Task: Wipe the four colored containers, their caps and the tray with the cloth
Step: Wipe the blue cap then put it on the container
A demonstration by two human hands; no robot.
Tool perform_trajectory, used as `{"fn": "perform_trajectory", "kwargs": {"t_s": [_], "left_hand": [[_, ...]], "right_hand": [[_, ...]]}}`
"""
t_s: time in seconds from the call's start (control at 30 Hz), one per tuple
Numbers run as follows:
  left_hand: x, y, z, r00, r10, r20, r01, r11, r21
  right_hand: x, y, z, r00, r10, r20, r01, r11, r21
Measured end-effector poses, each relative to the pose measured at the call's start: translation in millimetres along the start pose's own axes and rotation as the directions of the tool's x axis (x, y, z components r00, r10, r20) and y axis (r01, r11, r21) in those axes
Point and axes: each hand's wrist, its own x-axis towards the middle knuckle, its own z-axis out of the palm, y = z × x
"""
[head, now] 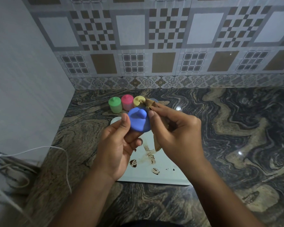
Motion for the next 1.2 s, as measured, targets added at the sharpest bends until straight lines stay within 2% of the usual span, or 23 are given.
{"fn": "perform_trajectory", "kwargs": {"t_s": [0.13,0.27,0.33,0.47,0.67,0.93,1.0,1.1,1.2], "left_hand": [[1.8,-1.9,-0.4,1.000,0.028,-0.007,-0.028,0.999,0.027],[-4.0,-6.1,-2.6,0.988,0.110,0.110,-0.114,0.993,0.034],[-5.0,-4.2,-3.3,0.994,0.070,0.089,-0.074,0.997,0.037],[-3.1,2.6,-0.1,0.997,-0.071,0.025,0.073,0.995,-0.067],[0.8,0.9,-5.1,0.988,-0.152,0.011,0.151,0.976,-0.157],[0.3,-2.9,-2.5,0.995,-0.101,-0.019,0.097,0.985,-0.140],[-1.1,-1.6,-2.6,0.995,-0.100,-0.009,0.098,0.990,-0.104],[-4.7,-2.3,-2.0,0.996,-0.088,0.006,0.088,0.996,-0.023],[-1.9,-4.3,-0.8,0.996,-0.082,-0.020,0.081,0.996,-0.046]], "right_hand": [[-4.0,-2.0,0.5,0.999,0.010,0.038,-0.010,1.000,-0.001],[-3.2,0.2,0.7,1.000,0.025,0.018,-0.025,1.000,0.003],[-1.5,-2.6,-2.0,1.000,-0.001,0.027,0.001,1.000,-0.005],[3.5,-8.1,-4.5,0.998,0.016,0.053,-0.014,0.999,-0.030],[3.4,-14.2,-0.8,0.998,0.027,0.052,-0.022,0.996,-0.083],[-7.3,-21.3,2.6,0.984,-0.174,0.040,0.178,0.960,-0.217],[-4.0,-19.3,0.1,0.989,-0.144,0.035,0.149,0.967,-0.209],[9.4,-14.0,-9.1,0.997,0.003,0.080,0.014,0.977,-0.212],[7.8,-14.6,-9.5,0.994,0.011,0.112,0.008,0.985,-0.170]]}}
